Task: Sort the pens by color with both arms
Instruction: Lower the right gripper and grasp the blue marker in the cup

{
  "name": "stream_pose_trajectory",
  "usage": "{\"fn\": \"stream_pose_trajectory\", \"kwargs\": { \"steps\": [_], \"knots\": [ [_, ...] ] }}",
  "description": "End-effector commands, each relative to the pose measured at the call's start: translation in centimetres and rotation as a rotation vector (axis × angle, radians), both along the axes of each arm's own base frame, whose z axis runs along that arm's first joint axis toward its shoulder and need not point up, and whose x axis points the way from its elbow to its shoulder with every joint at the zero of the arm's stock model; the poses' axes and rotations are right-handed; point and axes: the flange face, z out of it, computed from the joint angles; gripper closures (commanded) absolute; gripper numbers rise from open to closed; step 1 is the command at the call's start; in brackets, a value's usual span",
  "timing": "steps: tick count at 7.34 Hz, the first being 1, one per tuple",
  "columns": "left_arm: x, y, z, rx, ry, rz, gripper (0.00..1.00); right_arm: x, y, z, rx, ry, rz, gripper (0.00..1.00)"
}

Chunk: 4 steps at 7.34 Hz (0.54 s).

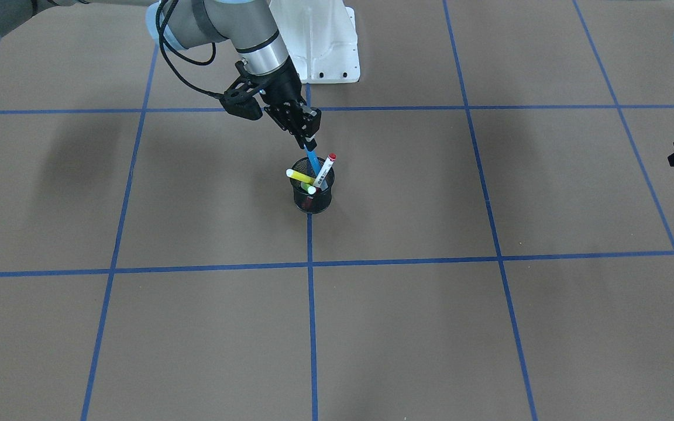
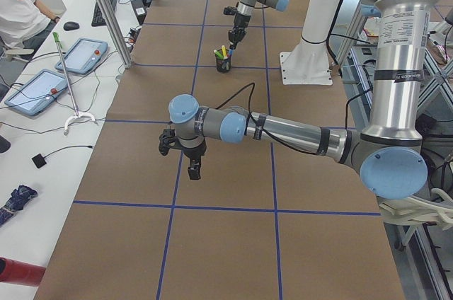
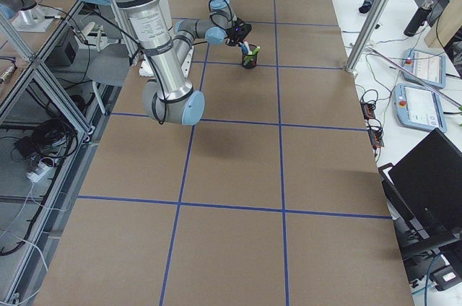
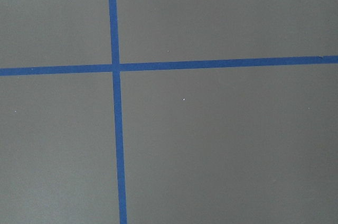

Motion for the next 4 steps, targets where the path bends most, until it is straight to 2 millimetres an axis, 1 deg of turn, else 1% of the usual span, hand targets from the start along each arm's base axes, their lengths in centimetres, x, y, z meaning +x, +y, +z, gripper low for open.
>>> {"fn": "stream_pose_trajectory", "kwargs": {
  "steps": [1, 2, 4],
  "knots": [
    [0.0, 0.0, 0.0, 0.000, 0.000, 0.000, 0.00, 3.2, 0.1, -1.3, -0.042, 0.033, -0.029, 1.00],
    [0.0, 0.0, -0.1, 0.001, 0.002, 0.000, 0.00, 4.7, -0.5, -1.8, -0.057, 0.036, -0.035, 1.00],
    [0.0, 0.0, -0.2, 0.001, 0.004, -0.001, 0.00, 7.9, -2.1, -2.7, -0.089, 0.024, -0.035, 1.00]
  ]
}}
